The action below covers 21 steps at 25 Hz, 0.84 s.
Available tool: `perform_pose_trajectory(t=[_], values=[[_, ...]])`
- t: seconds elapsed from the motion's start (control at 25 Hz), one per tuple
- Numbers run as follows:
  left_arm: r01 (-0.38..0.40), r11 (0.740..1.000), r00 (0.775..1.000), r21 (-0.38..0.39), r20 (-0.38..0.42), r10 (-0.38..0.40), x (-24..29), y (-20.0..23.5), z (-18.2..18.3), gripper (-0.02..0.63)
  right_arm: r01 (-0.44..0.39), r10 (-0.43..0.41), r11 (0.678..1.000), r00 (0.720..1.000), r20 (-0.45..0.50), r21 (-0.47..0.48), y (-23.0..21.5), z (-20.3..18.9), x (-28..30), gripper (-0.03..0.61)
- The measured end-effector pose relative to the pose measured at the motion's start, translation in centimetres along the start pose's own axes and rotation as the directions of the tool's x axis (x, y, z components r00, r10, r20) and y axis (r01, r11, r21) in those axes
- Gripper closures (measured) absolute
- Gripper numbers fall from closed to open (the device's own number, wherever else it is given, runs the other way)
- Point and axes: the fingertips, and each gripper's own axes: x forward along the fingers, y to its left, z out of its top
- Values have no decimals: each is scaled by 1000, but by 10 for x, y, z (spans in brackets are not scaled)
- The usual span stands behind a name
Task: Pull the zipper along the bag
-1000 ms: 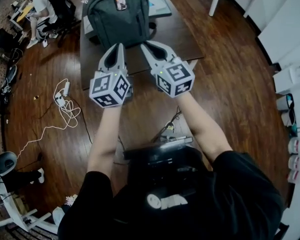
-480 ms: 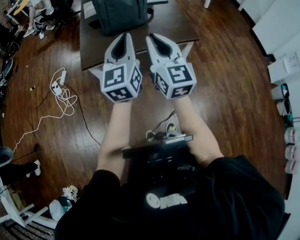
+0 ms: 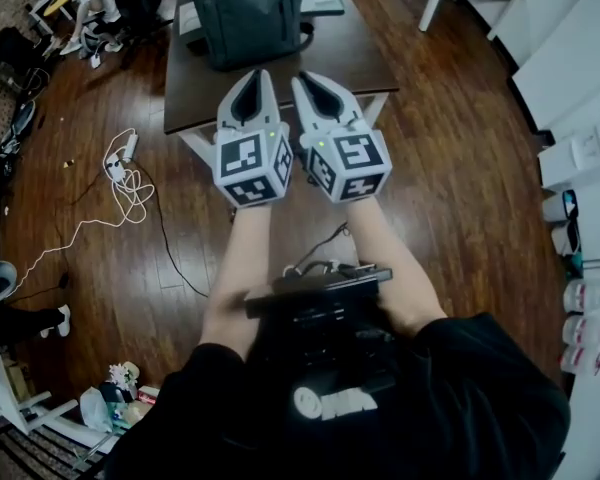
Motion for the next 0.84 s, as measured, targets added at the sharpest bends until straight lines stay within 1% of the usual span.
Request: perform_pose_trajectory(t=[0.12,0.24,0.32,0.44,0.6,0.84], values=[[4,1000,1000,2,-5,-4,1,-6,0,614,-12,12,1000,1000,4,16,-3,1,-3,545],[11,1000,1000,5,-25,-11,3,-9,-1,614,-25,25,1000,1000,-3,-7,-2,2,-1,545],[16,1000,999,6,-32,-16,3,-11,-1,614,-31,31,1000,999,-9,-4,-2,-1,-1,545],[21,1000,999,12,-34,-21,7,-11,-1,614,-33,33,999,999,-7,16,-5,-4,2,545],[21,1000,999,10,-42,-20,11,-11,-5,614,-34,34,999,999,-9,5,-7,-6,5,545],[17,1000,998,8,-68,-17,18,-16,-10,614,-36,36,999,999,-7,14,-16,-5,5,545]])
